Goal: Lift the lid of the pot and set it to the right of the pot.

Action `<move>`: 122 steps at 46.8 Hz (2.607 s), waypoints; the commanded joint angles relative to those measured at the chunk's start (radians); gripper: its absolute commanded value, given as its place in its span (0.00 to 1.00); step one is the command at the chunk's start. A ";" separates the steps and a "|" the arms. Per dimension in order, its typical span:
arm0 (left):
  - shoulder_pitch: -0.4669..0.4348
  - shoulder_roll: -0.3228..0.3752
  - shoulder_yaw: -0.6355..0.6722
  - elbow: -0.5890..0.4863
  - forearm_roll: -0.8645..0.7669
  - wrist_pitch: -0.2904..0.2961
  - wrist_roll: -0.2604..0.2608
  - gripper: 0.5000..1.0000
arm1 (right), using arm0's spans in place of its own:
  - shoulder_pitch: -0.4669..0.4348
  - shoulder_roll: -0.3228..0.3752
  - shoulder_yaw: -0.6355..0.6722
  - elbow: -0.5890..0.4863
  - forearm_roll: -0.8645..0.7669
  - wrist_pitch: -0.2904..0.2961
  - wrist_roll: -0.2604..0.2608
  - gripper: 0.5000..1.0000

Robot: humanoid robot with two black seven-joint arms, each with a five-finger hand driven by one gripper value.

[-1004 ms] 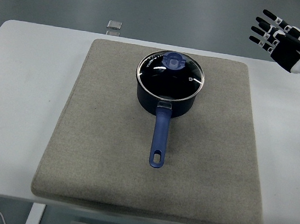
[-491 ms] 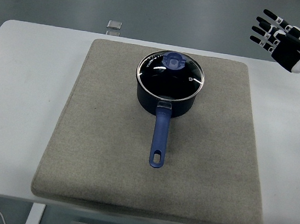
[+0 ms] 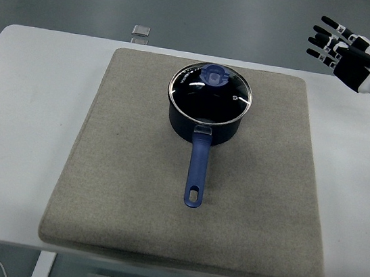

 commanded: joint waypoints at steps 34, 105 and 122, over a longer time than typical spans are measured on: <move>0.000 0.000 0.000 0.000 0.000 0.000 0.000 1.00 | 0.130 0.002 -0.001 0.067 -0.420 0.009 0.001 0.85; 0.000 0.000 0.000 0.000 0.000 0.001 0.000 1.00 | 0.262 0.097 0.056 0.219 -0.784 -0.010 -0.001 0.85; 0.000 0.000 0.000 0.000 0.000 0.000 0.000 1.00 | 0.234 0.068 0.034 0.212 -0.652 -0.014 -0.001 0.85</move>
